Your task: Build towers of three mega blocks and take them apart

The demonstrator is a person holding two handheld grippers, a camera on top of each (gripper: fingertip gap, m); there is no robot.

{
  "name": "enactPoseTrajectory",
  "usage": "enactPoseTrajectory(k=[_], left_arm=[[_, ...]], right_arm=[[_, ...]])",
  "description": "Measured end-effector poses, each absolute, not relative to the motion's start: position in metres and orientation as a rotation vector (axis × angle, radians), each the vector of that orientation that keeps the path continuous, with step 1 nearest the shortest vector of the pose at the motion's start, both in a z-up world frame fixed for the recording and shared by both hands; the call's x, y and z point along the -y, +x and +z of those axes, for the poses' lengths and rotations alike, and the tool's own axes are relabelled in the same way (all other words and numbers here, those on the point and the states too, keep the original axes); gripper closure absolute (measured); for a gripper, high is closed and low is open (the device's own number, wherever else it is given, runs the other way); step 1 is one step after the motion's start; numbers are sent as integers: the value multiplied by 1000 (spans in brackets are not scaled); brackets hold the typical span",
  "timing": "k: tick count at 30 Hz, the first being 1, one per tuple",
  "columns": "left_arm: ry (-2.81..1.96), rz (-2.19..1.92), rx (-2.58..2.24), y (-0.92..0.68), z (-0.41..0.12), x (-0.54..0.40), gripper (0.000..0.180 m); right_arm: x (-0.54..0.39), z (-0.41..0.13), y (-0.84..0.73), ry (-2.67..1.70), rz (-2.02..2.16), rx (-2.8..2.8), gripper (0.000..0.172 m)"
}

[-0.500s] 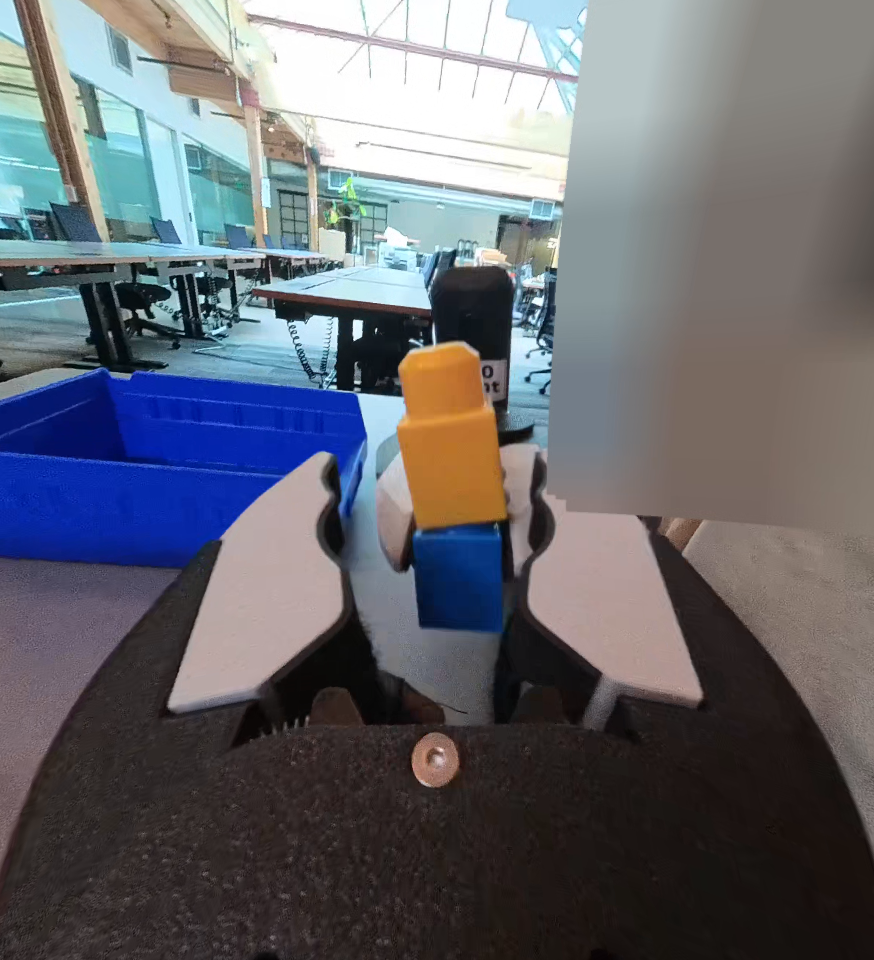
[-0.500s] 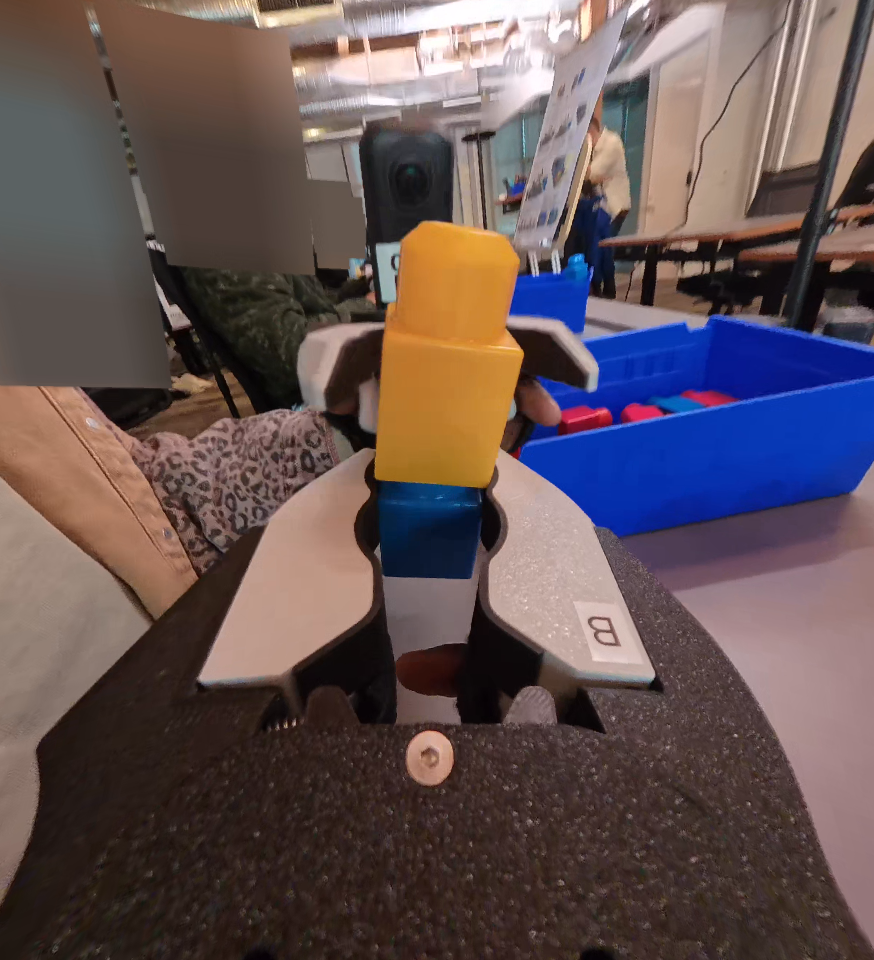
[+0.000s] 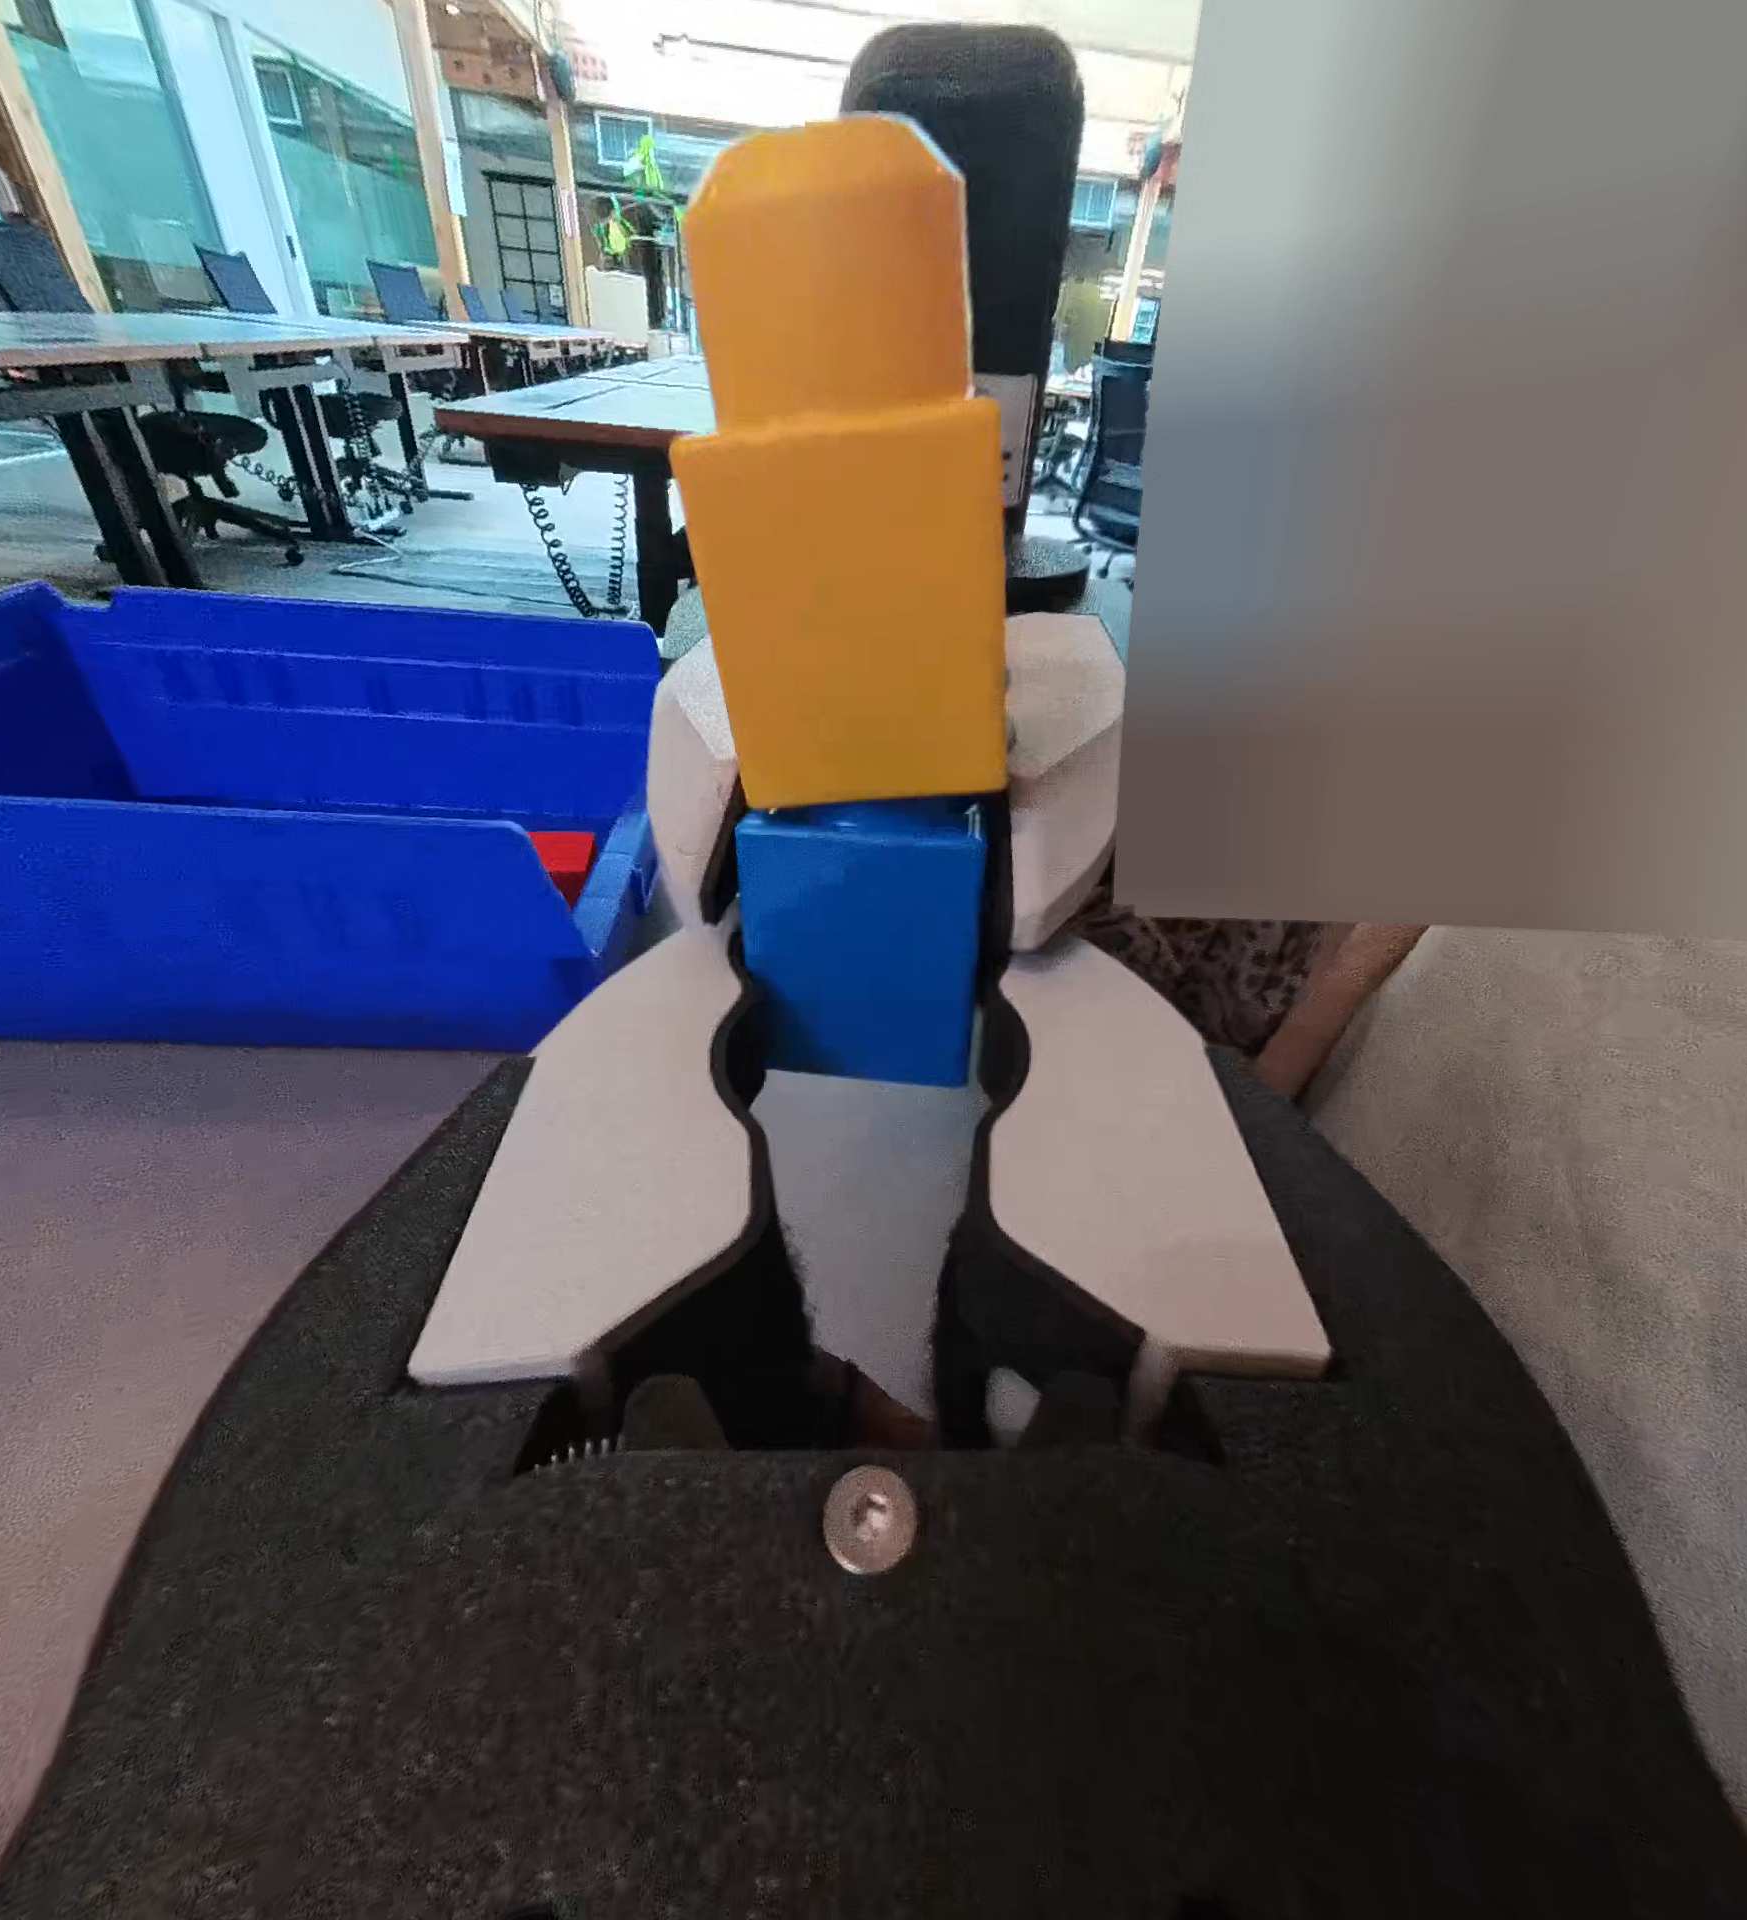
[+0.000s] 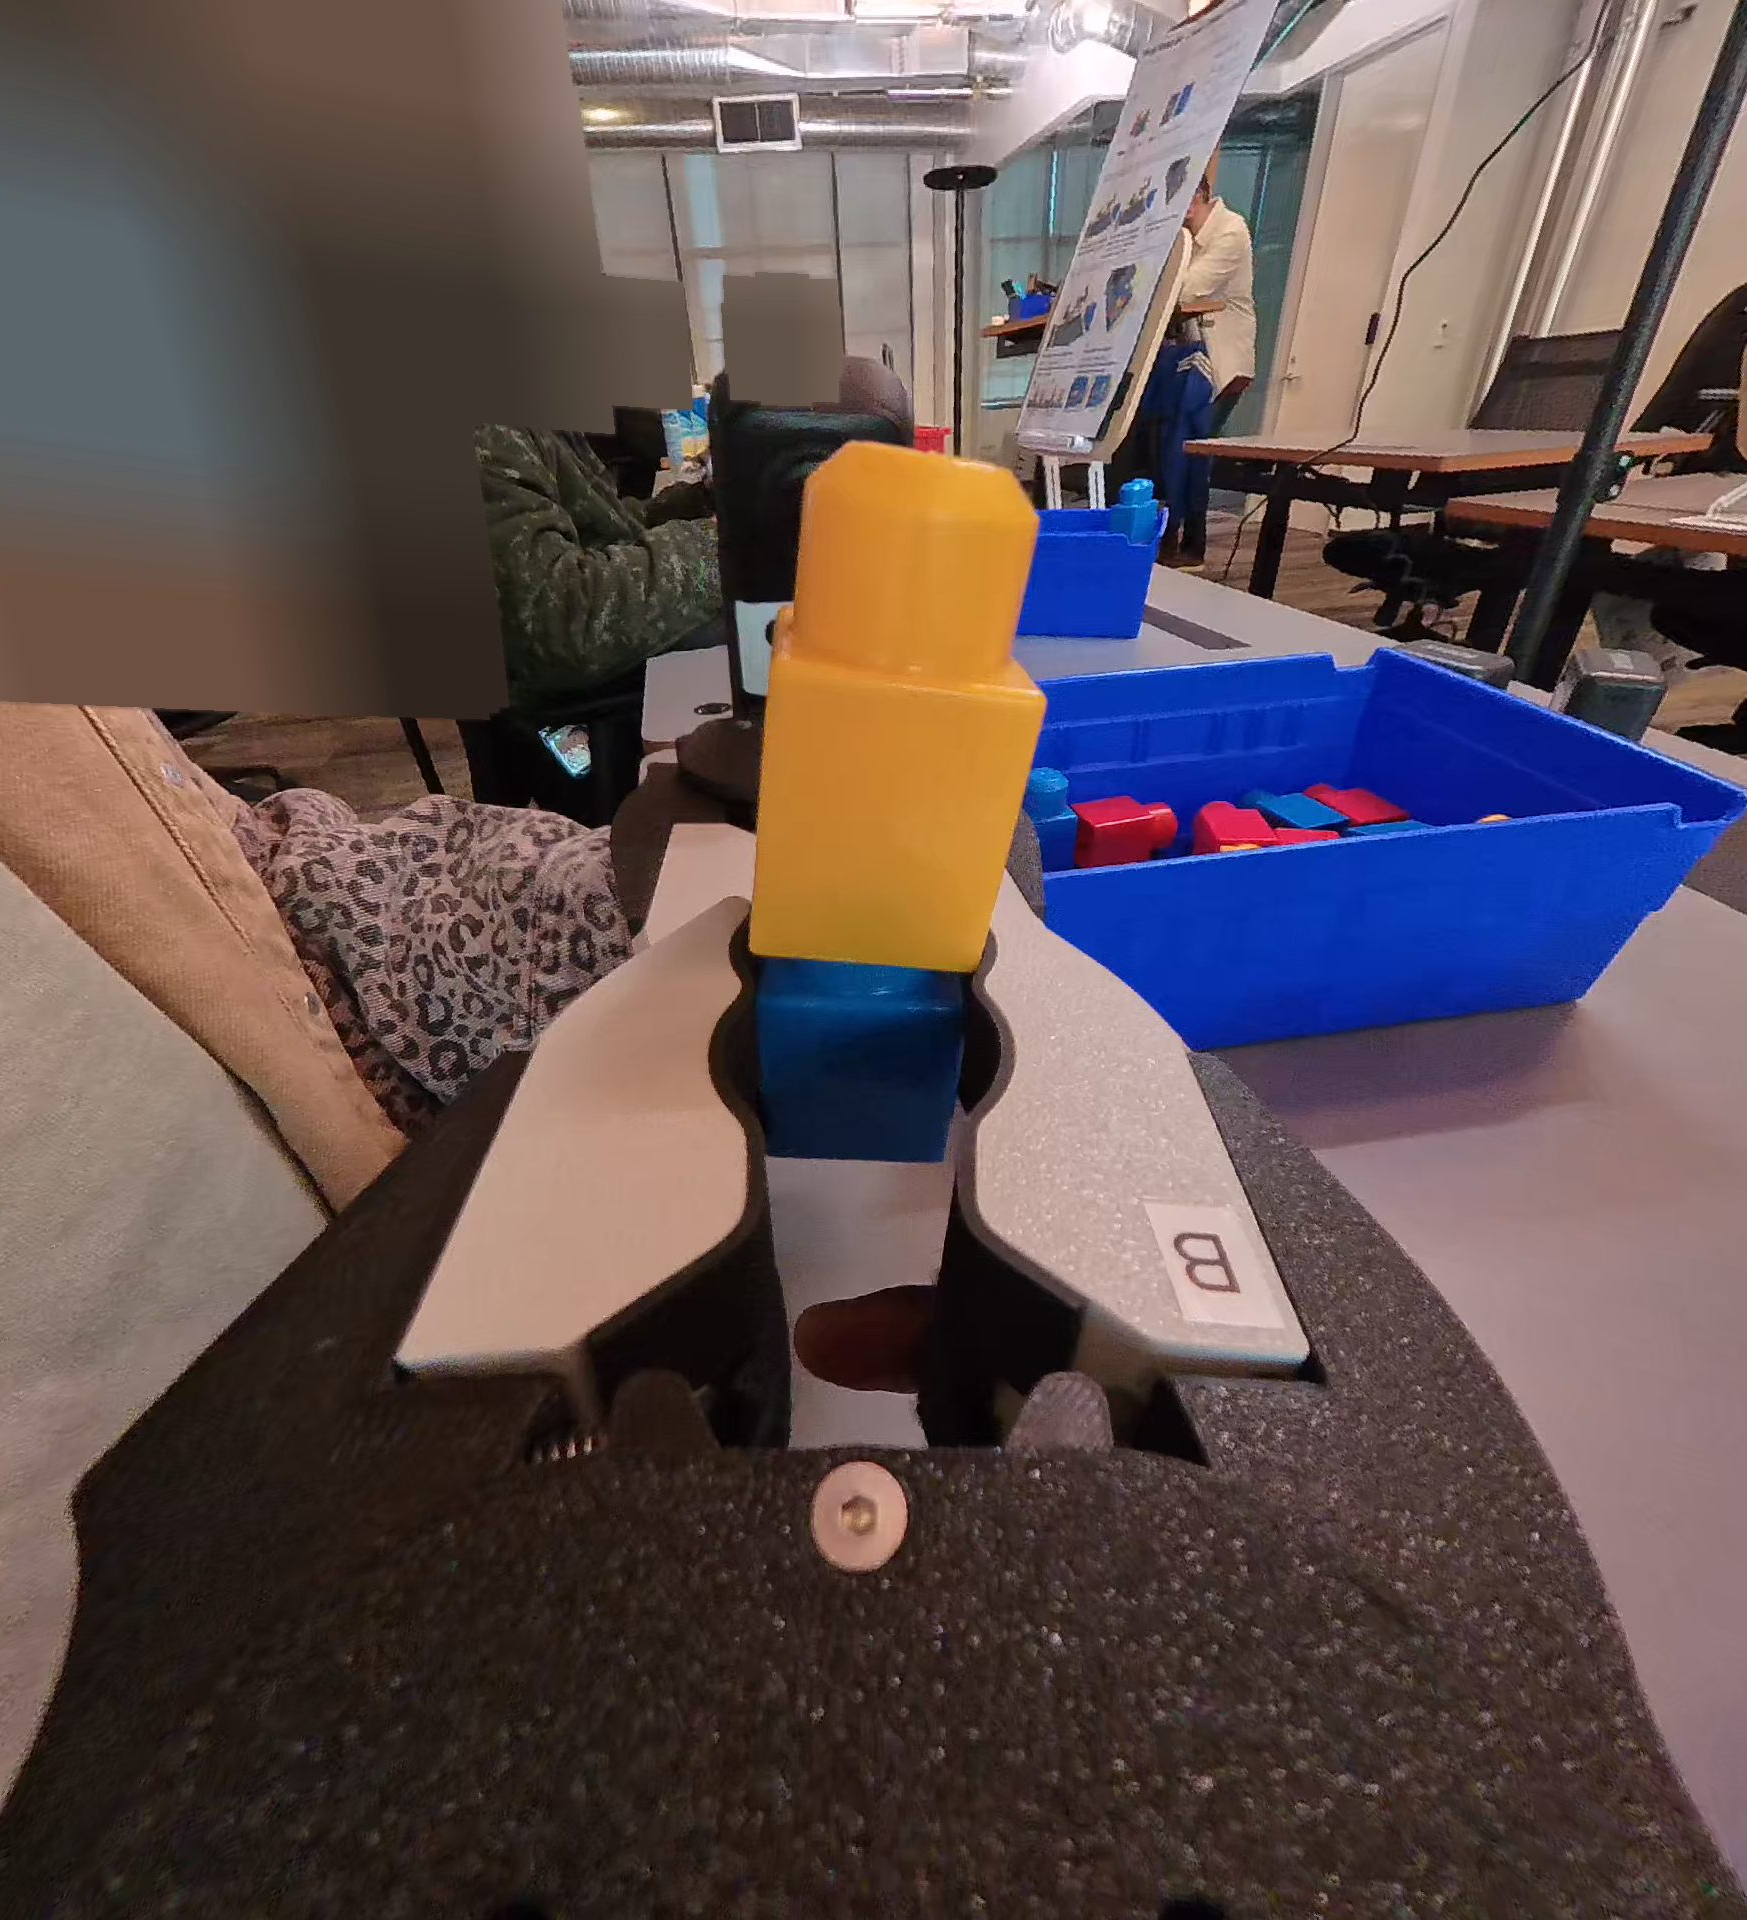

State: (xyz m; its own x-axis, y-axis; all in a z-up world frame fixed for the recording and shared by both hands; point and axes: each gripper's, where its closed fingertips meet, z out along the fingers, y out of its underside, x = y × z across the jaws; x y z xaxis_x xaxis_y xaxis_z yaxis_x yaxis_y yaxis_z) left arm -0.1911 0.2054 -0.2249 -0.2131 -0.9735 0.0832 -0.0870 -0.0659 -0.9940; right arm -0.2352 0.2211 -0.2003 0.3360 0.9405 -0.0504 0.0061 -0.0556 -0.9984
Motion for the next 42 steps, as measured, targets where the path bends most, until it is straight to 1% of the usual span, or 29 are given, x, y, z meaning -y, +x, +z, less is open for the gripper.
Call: enactPoseTrajectory(k=[5,6,7,8,9,10,11,13,14,15,16,20,24,28,33,36,42], left_arm=[[-1170,-1434,-1333,-191,-223,-203,144],[-1169,-1448,-1323,-192,-223,-202,144],[-1167,-1456,-1311,-192,-224,-203,144],[-1167,-1460,-1300,-192,-225,-203,144],[-1174,-1460,-1293,-192,-227,-204,144],[-1186,-1462,-1298,-192,-230,-203,144],[-1200,-1464,-1312,-192,-235,-201,144],[-1233,-1446,-1342,-190,-246,-198,144],[-1245,-1439,-1353,-189,-252,-196,144],[-1250,-1439,-1361,-188,-256,-194,144],[-1256,-1437,-1357,-187,-259,-193,144],[-1240,-1427,-1312,-185,-266,-196,145],[-1224,-1384,-1269,-187,-264,-201,145],[-1247,-1404,-1202,-192,-262,-208,145],[-1242,-1369,-1303,-187,-269,-199,145],[-1214,-1393,-1284,-190,-265,-198,146],[-1243,-1393,-1273,-189,-266,-201,145]], right_arm=[[-218,-200,-236,-1409,1028,954,136],[-216,-201,-237,-1411,1041,974,127],[-215,-202,-236,-1420,1046,984,113],[-215,-202,-235,-1431,1044,991,104],[-215,-201,-233,-1428,1044,992,98],[-215,-197,-230,-1412,1050,980,97],[-216,-193,-228,-1395,1063,955,97],[-216,-186,-223,-1365,1117,903,106],[-217,-186,-221,-1363,1136,891,116],[-218,-189,-221,-1369,1140,892,131],[-217,-192,-221,-1360,1148,909,135],[-218,-198,-221,-1301,1164,899,134],[-218,-197,-216,-1153,1198,846,134],[-222,-202,-215,-1132,1075,867,135],[-213,-217,-234,-1166,1097,966,135],[-214,-213,-231,-1138,1157,921,135],[-216,-216,-224,-1146,1152,923,135]])
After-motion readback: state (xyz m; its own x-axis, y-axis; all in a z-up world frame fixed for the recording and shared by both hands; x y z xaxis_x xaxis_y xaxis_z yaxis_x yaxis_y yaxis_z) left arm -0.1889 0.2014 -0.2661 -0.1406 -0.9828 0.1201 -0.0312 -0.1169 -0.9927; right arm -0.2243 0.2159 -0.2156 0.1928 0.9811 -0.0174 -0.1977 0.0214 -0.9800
